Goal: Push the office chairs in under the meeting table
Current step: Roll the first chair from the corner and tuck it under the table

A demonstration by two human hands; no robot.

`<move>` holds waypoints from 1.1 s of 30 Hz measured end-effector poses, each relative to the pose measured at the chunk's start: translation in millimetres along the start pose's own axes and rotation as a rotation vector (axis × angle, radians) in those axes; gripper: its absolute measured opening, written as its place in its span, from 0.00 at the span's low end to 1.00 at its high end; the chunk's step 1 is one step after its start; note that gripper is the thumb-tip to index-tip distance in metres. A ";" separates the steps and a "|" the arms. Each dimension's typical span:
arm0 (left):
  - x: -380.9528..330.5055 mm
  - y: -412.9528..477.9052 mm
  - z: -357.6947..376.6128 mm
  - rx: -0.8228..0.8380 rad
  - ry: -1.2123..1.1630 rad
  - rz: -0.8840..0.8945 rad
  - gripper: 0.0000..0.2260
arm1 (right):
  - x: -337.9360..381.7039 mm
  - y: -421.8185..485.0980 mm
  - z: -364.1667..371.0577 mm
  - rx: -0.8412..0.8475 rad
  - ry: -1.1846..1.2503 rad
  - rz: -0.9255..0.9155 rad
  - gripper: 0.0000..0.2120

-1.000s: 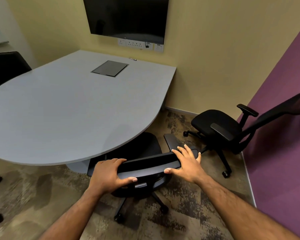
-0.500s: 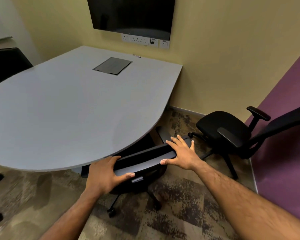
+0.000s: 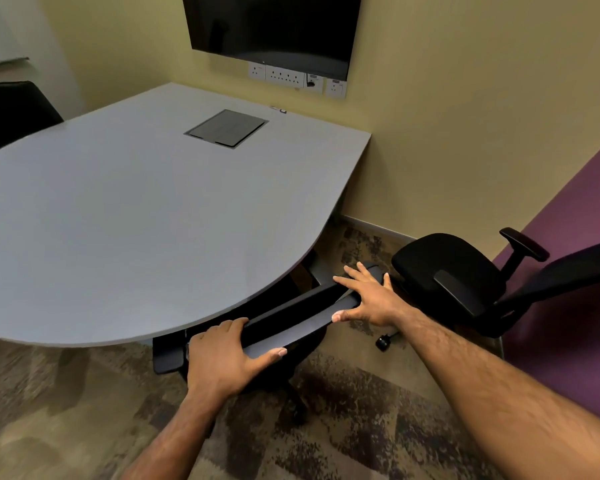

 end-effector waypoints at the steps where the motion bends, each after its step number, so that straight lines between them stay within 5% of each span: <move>1: -4.4 2.2 1.2 -0.004 -0.001 -0.009 0.48 | -3.1 3.4 -3.3 0.001 -0.006 -0.011 0.55; 12: -50.8 47.1 9.0 -0.010 -0.002 -0.139 0.46 | -27.0 41.9 -47.2 -0.060 0.037 -0.087 0.38; 33: -96.2 128.1 35.6 -0.050 0.065 -0.273 0.49 | -74.2 121.7 -97.7 -0.032 0.223 -0.179 0.36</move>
Point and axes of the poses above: each hand's wrist, its own y-axis towards the middle knuckle, its own z-axis out of the palm, x = y × z, the point moved 8 cm from there along y, towards the middle knuckle, and after that the axes turned 1 degree about -z, right-handed, at the moved point
